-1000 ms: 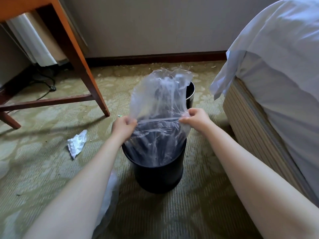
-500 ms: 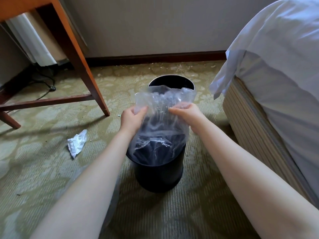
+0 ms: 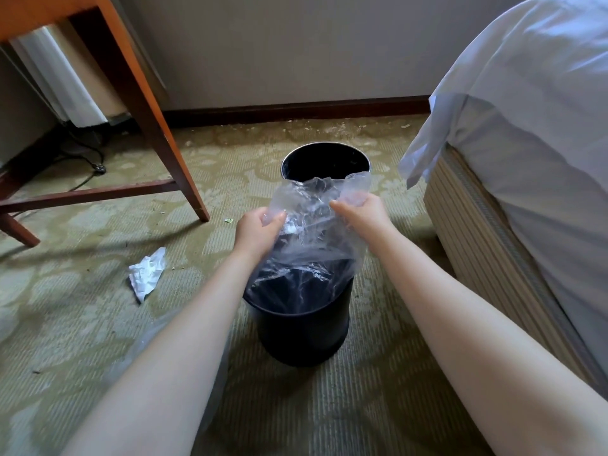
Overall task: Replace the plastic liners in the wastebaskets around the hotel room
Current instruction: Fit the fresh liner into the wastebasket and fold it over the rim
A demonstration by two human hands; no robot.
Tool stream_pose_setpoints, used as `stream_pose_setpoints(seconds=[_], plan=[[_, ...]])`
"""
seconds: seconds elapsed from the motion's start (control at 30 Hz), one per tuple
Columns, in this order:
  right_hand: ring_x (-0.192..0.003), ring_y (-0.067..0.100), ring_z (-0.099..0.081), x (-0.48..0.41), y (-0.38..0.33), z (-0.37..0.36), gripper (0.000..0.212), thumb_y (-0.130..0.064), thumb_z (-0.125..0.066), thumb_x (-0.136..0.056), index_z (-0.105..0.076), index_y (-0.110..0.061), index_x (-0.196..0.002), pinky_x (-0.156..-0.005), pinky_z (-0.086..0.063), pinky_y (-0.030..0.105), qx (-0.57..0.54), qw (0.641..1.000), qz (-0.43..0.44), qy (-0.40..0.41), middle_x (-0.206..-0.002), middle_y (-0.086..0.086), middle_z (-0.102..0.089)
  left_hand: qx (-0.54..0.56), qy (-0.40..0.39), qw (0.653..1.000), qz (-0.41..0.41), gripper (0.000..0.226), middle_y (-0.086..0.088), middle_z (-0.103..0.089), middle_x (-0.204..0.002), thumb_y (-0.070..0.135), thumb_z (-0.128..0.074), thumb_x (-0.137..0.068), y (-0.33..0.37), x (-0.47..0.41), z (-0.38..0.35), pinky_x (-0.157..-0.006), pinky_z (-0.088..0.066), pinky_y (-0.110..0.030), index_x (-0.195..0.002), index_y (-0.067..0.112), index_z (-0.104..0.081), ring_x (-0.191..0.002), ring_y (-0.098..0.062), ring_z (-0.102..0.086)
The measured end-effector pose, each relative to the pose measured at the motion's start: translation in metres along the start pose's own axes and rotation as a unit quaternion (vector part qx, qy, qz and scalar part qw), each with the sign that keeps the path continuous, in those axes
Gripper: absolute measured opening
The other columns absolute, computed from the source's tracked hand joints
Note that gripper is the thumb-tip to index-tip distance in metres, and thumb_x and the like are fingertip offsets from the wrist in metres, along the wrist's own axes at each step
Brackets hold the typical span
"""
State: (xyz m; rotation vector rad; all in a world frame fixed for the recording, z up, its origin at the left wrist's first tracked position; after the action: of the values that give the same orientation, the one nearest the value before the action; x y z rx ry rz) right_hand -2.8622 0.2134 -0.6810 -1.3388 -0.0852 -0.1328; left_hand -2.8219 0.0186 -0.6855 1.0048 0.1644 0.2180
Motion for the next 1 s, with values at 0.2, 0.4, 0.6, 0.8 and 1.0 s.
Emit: stream_pose_setpoints(seconds=[0.2,0.4,0.6,0.8,1.0], plan=[[-0.058,0.012,-0.035,0.008,0.0,0.004,0.04,-0.038,-0.059,-0.093,-0.038,-0.015,-0.069,-0.055,-0.028,0.032,0.102,0.985,0.093,0.101,-0.064,-0.001,-0.039,-0.054,0.077,0.994,0.052,0.047,0.002,-0.032,-0.055,0.033,-0.051,-0.097,-0.02,0.0,0.016,-0.049,-0.022,-0.03,-0.056,0.018,-0.031,-0.053,-0.018,-0.031],[-0.057,0.011,-0.031,0.013,0.001,0.011,0.041,-0.033,-0.055,-0.097,-0.032,-0.017,-0.066,-0.058,-0.027,0.034,0.108,0.981,0.083,0.136,-0.064,-0.002,-0.035,-0.13,0.159,0.977,0.054,0.031,-0.008,-0.049,-0.1,0.037,-0.055,-0.092,-0.033,-0.001,0.028,-0.072,-0.039,-0.035,-0.097,0.006,-0.051,-0.092,-0.028,-0.049],[-0.076,0.026,-0.057,0.024,-0.016,-0.001,0.036,-0.032,-0.052,-0.099,-0.052,-0.003,-0.119,-0.073,-0.046,0.04,0.013,0.98,0.112,0.163,-0.081,0.011,-0.057,-0.165,0.133,0.975,-0.066,0.046,-0.002,-0.045,-0.061,0.041,-0.048,-0.096,0.012,0.01,0.014,-0.051,-0.026,-0.028,-0.061,0.012,-0.043,-0.059,-0.022,-0.044],[-0.05,0.024,-0.044,0.05,0.001,-0.016,0.022,-0.022,-0.063,-0.091,-0.052,-0.003,-0.096,-0.05,-0.036,0.036,0.266,0.908,0.323,0.025,-0.052,-0.008,-0.039,0.157,-0.128,0.954,0.222,0.076,-0.005,-0.063,-0.094,0.081,-0.031,-0.08,0.039,-0.001,0.001,-0.07,-0.043,-0.033,-0.083,0.011,-0.06,-0.087,-0.022,-0.059],[-0.049,0.019,-0.037,0.072,0.015,-0.008,0.029,-0.035,-0.041,-0.08,-0.052,-0.009,-0.083,-0.043,-0.028,0.027,0.336,0.843,0.416,-0.053,-0.055,-0.011,-0.033,0.061,-0.191,0.956,0.216,0.031,0.002,-0.048,-0.065,0.04,-0.061,-0.086,0.042,-0.004,-0.004,-0.059,-0.037,-0.027,-0.068,0.016,-0.052,-0.061,-0.016,-0.046]])
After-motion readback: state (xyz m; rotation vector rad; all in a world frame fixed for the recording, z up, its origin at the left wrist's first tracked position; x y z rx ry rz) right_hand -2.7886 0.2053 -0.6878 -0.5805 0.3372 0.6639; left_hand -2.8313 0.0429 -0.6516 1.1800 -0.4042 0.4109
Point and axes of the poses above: each hand's wrist, its own x-axis away from the middle knuckle, its own z-axis out of the back of the hand, y = z × x, the point moved 1 cm from there along -x, towards the middle knuckle
